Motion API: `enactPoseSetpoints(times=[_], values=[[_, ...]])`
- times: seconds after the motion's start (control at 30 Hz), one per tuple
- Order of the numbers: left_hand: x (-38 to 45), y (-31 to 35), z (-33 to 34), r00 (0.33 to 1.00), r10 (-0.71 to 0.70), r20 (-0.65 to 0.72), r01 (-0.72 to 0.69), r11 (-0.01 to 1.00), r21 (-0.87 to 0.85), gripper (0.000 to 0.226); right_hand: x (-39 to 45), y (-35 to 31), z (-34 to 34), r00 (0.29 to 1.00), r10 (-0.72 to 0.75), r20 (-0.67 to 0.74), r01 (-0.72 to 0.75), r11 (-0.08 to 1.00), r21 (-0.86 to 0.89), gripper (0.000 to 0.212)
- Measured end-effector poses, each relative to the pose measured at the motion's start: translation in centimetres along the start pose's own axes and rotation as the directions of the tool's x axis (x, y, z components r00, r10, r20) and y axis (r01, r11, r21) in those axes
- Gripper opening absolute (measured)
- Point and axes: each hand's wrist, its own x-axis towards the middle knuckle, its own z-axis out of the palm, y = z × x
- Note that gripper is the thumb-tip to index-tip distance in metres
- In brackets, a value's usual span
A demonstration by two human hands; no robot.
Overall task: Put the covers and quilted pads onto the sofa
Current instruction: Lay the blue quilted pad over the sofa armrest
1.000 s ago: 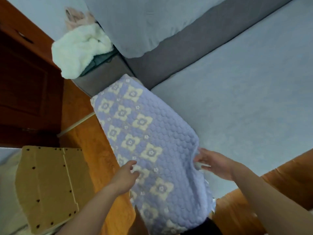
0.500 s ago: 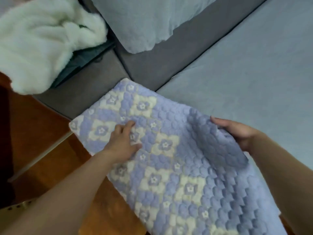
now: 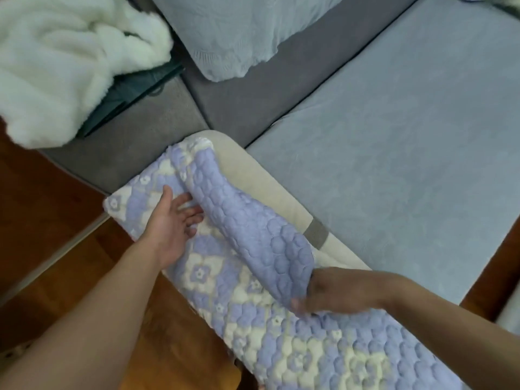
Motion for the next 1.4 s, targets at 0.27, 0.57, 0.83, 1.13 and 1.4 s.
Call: enactPoseSetpoints(times=[0.27, 0.57, 0.83, 1.13, 1.4], values=[[0.4, -0.4, 1.1, 0.989, 0.042, -0.139, -0.041, 0.999, 0.010, 0.057, 4.4, -4.9, -3.7, 0.841, 0.258, -0.476, 0.431, 0.215, 0.876, 0.046], [-1.8, -1.8, 2.8, 0.982, 0.182, -0.048, -0.164, 0.955, 0.248, 0.059, 2.2, -6.6, -21.3, 0.159, 0.088, -0.983, -0.081, 0.994, 0.075, 0.050], [1.3, 2.0, 2.2, 0.998, 0.036, 0.050, -0.061, 0.432, 0.900, 0.083, 12.2, -1.8, -10.6, 0.612, 0.135, -0.779, -0.372, 0.918, -0.133, 0.032], [2.1, 3.2, -8.6, 0.668, 0.697, -0.262, -0.004, 0.355, 0.935, 0.037, 17.3, -6.1, -13.8, 0.554, 0.167, -0.816, -0.057, 0.985, 0.163, 0.046], [4.2, 0.5, -12.5, 0.759, 0.326, -0.563, -0.125, 0.922, 0.366, 0.036, 20.4, -9.2, -14.5, 0.393, 0.020, -0.919, -0.187, 0.981, -0.059, 0.016]])
